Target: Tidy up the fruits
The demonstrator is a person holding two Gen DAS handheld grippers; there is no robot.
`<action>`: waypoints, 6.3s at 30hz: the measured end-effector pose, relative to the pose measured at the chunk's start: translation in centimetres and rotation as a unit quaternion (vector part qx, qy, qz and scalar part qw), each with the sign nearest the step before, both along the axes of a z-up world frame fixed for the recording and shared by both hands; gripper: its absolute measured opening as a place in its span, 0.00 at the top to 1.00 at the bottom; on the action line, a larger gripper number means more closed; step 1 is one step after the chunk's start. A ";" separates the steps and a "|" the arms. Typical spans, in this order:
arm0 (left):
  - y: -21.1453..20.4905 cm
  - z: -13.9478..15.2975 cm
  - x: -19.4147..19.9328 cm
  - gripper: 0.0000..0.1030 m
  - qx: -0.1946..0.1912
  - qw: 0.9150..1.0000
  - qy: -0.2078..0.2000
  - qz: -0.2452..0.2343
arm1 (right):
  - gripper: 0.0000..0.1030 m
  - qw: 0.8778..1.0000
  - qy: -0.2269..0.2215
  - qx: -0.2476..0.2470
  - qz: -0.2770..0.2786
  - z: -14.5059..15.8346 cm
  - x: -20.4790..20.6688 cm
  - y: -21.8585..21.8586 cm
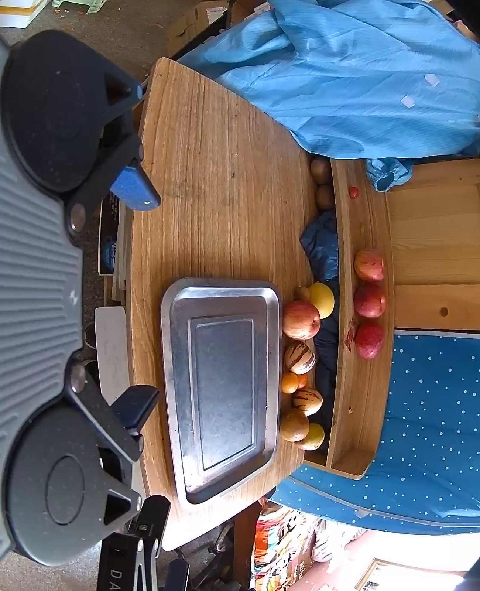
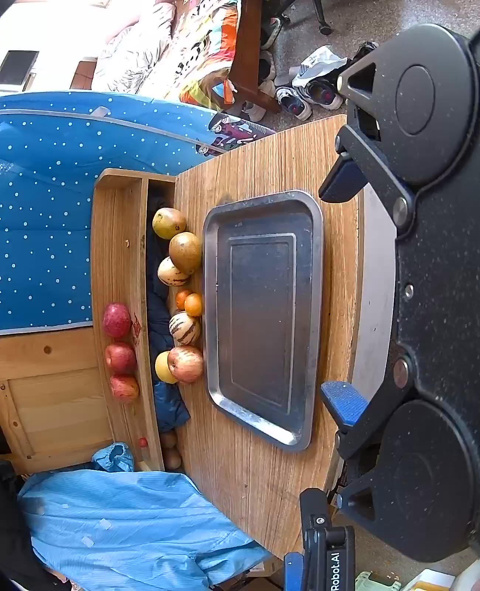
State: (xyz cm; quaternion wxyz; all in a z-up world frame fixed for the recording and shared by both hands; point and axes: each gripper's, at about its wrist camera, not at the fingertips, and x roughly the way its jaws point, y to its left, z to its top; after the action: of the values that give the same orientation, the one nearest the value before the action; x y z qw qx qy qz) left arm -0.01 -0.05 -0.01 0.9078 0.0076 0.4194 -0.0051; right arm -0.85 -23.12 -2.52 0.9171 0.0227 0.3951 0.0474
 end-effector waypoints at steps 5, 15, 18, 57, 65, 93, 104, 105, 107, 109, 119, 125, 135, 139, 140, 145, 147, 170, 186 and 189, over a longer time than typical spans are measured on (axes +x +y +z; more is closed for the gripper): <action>0.1 -0.1 0.2 0.01 0.000 1.000 0.001 -0.001 | 0.01 1.000 0.000 0.000 0.000 0.0 0.0 -0.1; 0.0 -0.3 0.3 0.01 -0.001 1.000 0.003 0.000 | 0.01 1.000 0.000 0.001 0.000 -0.1 0.1 -0.2; 0.0 -0.3 0.3 0.01 0.000 1.000 0.003 0.000 | 0.01 1.000 0.000 0.001 0.000 -0.1 0.1 -0.2; -1.1 -1.1 0.5 0.01 -0.003 1.000 0.019 0.018 | 0.01 1.000 0.009 0.008 0.015 -0.8 1.4 -1.4; -2.0 -1.4 1.0 0.01 -0.005 0.999 0.027 0.030 | 0.01 0.999 0.015 0.013 0.027 -1.2 2.1 -2.3; 3.9 -2.2 13.1 0.01 -0.057 0.993 0.064 0.085 | 0.00 0.996 -0.032 0.048 0.068 -2.1 9.8 -1.2; 9.7 -3.2 24.4 0.01 -0.079 0.994 0.068 0.019 | 0.01 0.994 -0.009 0.008 0.110 -2.8 17.2 7.5; 10.1 -3.2 25.6 0.01 -0.080 0.995 0.065 0.011 | 0.01 0.994 -0.004 0.006 0.110 -2.8 18.0 8.3; 10.9 -3.3 27.5 0.01 -0.084 0.995 0.060 -0.005 | 0.01 0.995 0.008 0.009 0.101 -2.8 19.6 9.6; 11.2 -3.5 29.6 0.01 -0.091 0.994 0.059 -0.020 | 0.01 0.996 0.017 0.020 0.084 -2.8 21.0 10.6; 10.2 -5.9 37.0 0.01 -0.164 0.977 0.115 -0.076 | 0.11 0.997 0.040 0.056 0.020 -5.1 25.9 13.2; 8.2 -7.9 39.1 0.04 -0.179 0.967 0.147 -0.108 | 0.21 0.993 0.070 0.093 -0.020 -7.2 27.8 13.2; 7.2 -9.8 41.4 0.21 -0.193 0.960 0.159 -0.129 | 0.30 0.991 0.074 0.099 -0.054 -8.5 30.5 13.7; 6.9 -10.1 41.7 0.28 -0.189 0.960 0.162 -0.128 | 0.35 0.992 0.070 0.082 -0.059 -8.9 31.1 14.1; 6.6 -10.2 41.8 0.29 -0.191 0.960 0.162 -0.127 | 0.35 0.993 0.069 0.078 -0.058 -9.0 31.3 14.1; 5.9 -10.9 42.4 0.30 -0.199 0.957 0.170 -0.125 | 0.35 0.995 0.060 0.056 -0.049 -9.2 31.9 15.0; 5.7 -11.2 42.5 0.33 -0.203 0.955 0.175 -0.126 | 0.36 0.996 0.057 0.052 -0.048 -9.3 32.3 15.3; 5.7 -7.6 38.3 0.37 -0.213 0.960 0.129 -0.129 | 0.37 0.997 -0.012 0.071 -0.009 -5.9 26.0 13.6; -5.9 -7.6 30.6 0.37 -0.218 0.927 0.167 -0.256 | 0.36 0.986 0.012 0.035 -0.162 -5.3 14.7 4.9; -8.1 -8.3 28.8 0.37 -0.215 0.919 0.181 -0.276 | 0.36 0.981 0.024 0.033 -0.189 -5.8 13.1 3.2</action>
State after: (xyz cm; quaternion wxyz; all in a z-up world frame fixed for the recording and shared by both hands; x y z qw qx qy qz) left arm 28.78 -8.18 -8.29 0.7589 -0.0731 0.5465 -0.3464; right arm 12.23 -19.89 -8.33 0.8983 0.1283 0.4043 -0.1147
